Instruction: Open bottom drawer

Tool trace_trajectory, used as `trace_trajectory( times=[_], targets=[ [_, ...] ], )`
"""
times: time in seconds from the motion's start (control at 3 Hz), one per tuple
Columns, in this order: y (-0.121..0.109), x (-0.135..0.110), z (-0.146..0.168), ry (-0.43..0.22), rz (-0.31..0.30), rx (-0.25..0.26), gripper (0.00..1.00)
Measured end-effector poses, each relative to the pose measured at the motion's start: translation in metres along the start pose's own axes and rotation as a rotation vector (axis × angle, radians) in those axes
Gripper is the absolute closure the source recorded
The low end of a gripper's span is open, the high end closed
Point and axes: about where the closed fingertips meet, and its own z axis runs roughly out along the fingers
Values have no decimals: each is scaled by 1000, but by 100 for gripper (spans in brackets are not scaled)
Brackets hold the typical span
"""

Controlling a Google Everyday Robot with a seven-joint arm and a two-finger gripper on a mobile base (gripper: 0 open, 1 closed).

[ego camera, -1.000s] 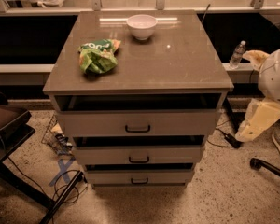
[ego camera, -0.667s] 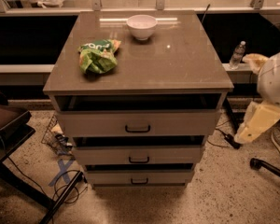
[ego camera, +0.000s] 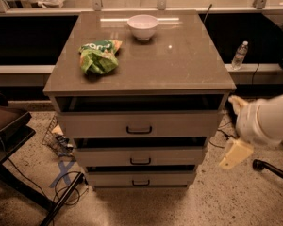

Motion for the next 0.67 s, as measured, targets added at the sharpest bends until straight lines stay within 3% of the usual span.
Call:
trace_trajectory(
  times=[0.33, 0.67],
  targets=[
    [31, 46, 82, -59, 44, -28, 0],
    [28, 42, 79, -57, 43, -25, 0]
  ],
)
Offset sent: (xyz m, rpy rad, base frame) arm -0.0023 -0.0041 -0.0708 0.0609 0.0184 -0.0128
